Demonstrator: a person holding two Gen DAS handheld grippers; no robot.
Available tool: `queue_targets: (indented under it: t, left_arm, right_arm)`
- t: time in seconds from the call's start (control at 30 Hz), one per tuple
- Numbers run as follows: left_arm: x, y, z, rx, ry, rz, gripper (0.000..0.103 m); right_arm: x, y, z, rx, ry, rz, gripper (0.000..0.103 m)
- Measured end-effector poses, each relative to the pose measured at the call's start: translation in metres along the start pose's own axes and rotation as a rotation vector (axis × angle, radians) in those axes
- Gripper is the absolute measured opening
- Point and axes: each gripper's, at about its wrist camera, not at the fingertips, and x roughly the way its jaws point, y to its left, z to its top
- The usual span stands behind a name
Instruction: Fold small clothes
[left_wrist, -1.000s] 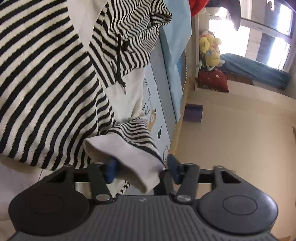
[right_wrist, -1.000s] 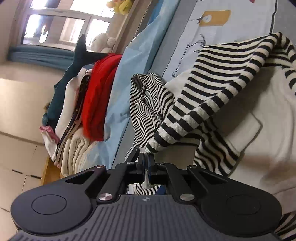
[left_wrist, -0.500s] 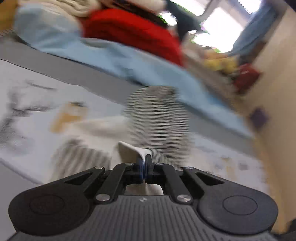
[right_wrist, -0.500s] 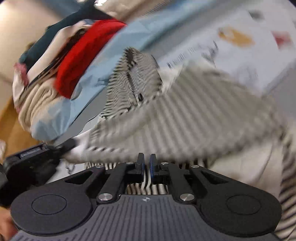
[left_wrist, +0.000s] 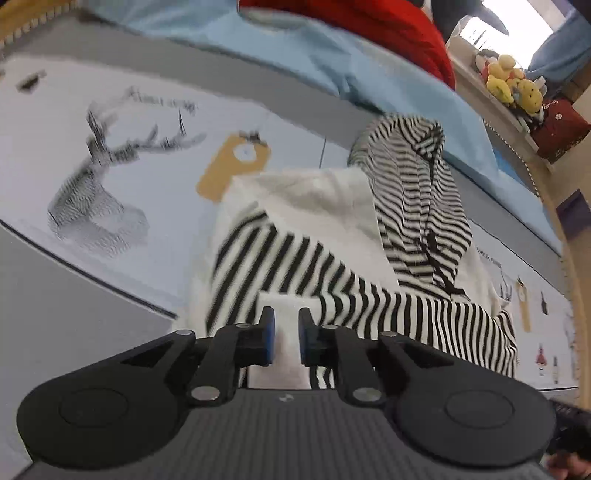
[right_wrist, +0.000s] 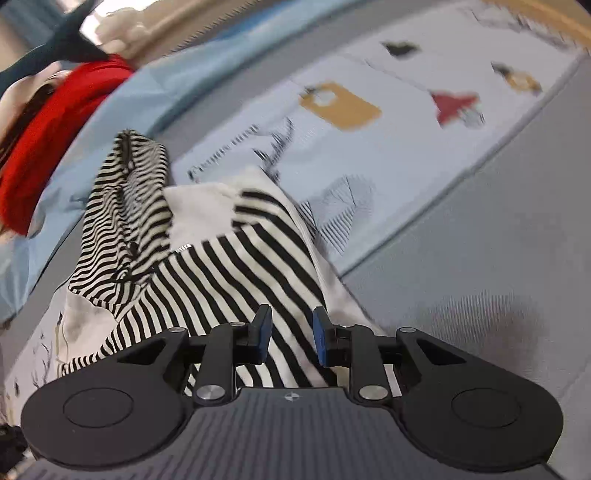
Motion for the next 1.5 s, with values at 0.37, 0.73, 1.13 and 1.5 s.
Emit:
queue_targets:
  t: [0.37,0.73,1.13,1.5]
  left_arm:
    - [0.038,0.014,-0.010,-0.105,0.079,0.049,0.043]
    - [0.049,0.001,-0.011,0.003,0.055,0.079,0.003]
    - [0.008,0.001,-0.022,-0.039,-0.013,0.222,0.006]
    - [0.043,-0.031,-0.050,0.204,0.174,0.102,0.016]
  right_arm:
    - [0.009,-0.020,-0.013,0.172,0.060,-0.046,0.010]
    - [0.006,0.004,-0.005,0.038,0.031,0.014,0.024]
    - [0.021,-0.004,-0.011,0.033,0.085,-0.098,0.022]
    - [0.010,-0.004,-0.010,0.032,-0.022,-0.191,0.024]
